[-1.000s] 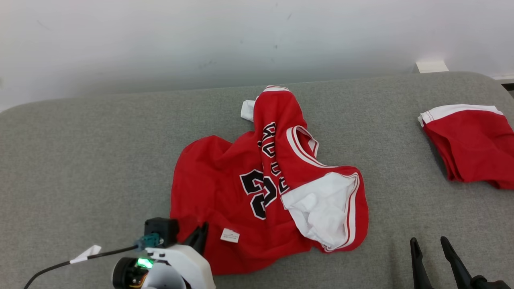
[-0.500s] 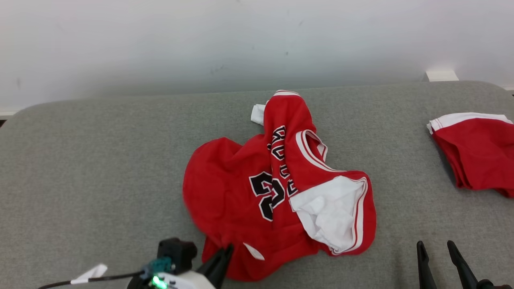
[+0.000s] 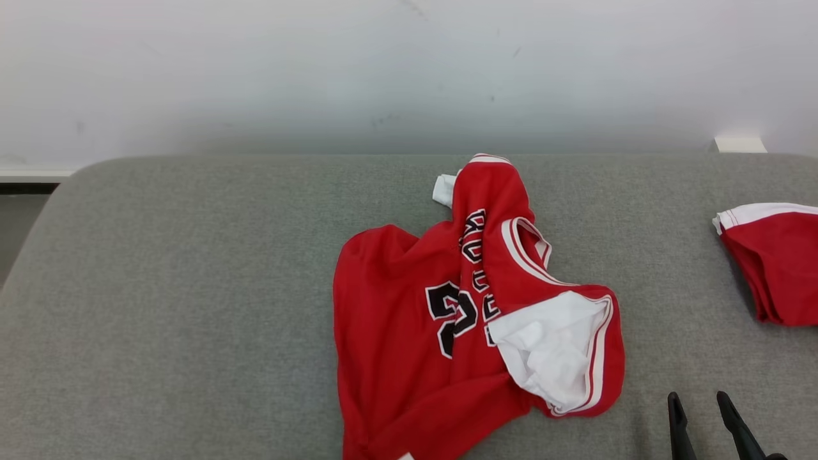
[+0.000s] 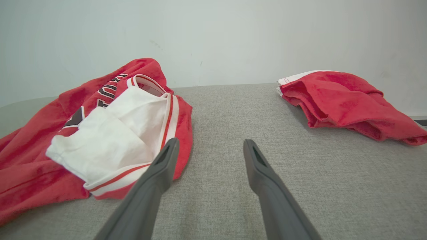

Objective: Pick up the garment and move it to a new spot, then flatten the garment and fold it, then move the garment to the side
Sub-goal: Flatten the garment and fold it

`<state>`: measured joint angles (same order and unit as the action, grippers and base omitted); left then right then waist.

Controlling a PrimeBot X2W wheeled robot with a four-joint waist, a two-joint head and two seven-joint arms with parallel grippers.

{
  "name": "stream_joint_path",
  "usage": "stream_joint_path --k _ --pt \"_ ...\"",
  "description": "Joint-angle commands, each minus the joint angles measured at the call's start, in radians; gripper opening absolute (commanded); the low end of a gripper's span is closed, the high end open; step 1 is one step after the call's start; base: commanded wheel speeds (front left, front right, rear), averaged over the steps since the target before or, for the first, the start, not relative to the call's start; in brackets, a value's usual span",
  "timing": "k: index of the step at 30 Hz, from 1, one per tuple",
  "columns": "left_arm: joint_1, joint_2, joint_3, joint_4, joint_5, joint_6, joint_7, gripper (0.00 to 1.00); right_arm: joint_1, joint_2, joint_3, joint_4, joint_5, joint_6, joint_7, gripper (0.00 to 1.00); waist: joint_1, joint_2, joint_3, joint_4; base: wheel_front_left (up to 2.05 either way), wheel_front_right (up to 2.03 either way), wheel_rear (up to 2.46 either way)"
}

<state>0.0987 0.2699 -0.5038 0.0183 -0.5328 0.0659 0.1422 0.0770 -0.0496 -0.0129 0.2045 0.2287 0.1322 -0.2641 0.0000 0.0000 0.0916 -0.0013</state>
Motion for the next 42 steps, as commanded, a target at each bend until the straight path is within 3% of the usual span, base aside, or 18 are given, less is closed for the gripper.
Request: stream_joint_path --k 1,5,6,7,17,26,36,37,38,39,42 --pt "0.018 0.007 -0.004 0.022 -0.009 -0.011 -0.014 0.39 0.009 -0.002 -0.008 -0.002 -0.010 -0.003 0.000 1.00 0.0000 0.0000 -0.006 0.007 0.00 0.00 0.00" --pt "0.053 0.025 -0.024 0.076 -0.020 -0.047 -0.026 0.58 0.022 -0.002 -0.017 -0.003 -0.008 -0.003 0.000 1.00 0.0000 0.0000 -0.020 0.016 0.00 0.00 0.00" --pt "0.058 0.029 -0.029 0.088 -0.019 -0.055 -0.030 0.87 0.025 -0.002 -0.018 -0.003 -0.007 -0.003 0.000 1.00 0.0000 0.0000 -0.023 0.017 0.00 0.00 0.00" --pt "0.064 0.029 -0.026 0.099 -0.027 -0.057 -0.032 1.00 0.028 -0.002 -0.019 -0.003 -0.006 -0.003 0.000 1.00 0.0000 0.0000 -0.025 0.018 0.00 0.00 0.00" --pt "0.065 0.027 0.028 0.077 -0.077 -0.045 -0.080 1.00 0.052 -0.002 -0.041 -0.005 -0.006 -0.003 0.000 1.00 0.0000 0.0000 -0.053 0.030 0.00 0.00 0.00" --pt "0.084 0.030 0.031 0.041 -0.116 -0.025 -0.012 1.00 0.051 -0.002 -0.026 -0.004 -0.013 -0.003 0.000 1.00 0.0000 0.0000 -0.072 0.004 0.00 0.00 0.00" --pt "0.032 -0.010 0.028 0.096 -0.137 -0.039 -0.038 1.00 0.047 -0.002 -0.027 -0.007 -0.026 -0.003 0.000 1.00 0.0000 0.0000 -0.061 -0.023 0.00 0.00 0.00" --pt "0.024 -0.014 0.028 0.105 -0.139 -0.042 -0.041 0.90 0.045 -0.002 -0.027 -0.007 -0.027 -0.003 0.000 1.00 0.0000 0.0000 -0.059 -0.024 0.00 0.00 0.00" --pt "0.018 -0.018 0.024 0.112 -0.140 -0.049 -0.046 0.63 0.043 -0.002 -0.027 -0.007 -0.027 -0.003 0.000 1.00 0.0000 0.0000 -0.058 -0.025 0.00 0.00 0.00" --pt "0.013 -0.023 0.023 0.122 -0.144 -0.053 -0.046 0.44 0.043 -0.002 -0.028 -0.007 -0.029 -0.003 0.000 1.00 0.0000 0.0000 -0.058 -0.025 0.00 0.00 0.00" --pt "-0.002 -0.030 0.021 0.145 -0.147 -0.063 -0.046 0.22 0.042 -0.002 -0.028 -0.004 -0.031 -0.003 0.000 1.00 0.0000 0.0000 -0.057 -0.025 0.00 0.00 0.00"
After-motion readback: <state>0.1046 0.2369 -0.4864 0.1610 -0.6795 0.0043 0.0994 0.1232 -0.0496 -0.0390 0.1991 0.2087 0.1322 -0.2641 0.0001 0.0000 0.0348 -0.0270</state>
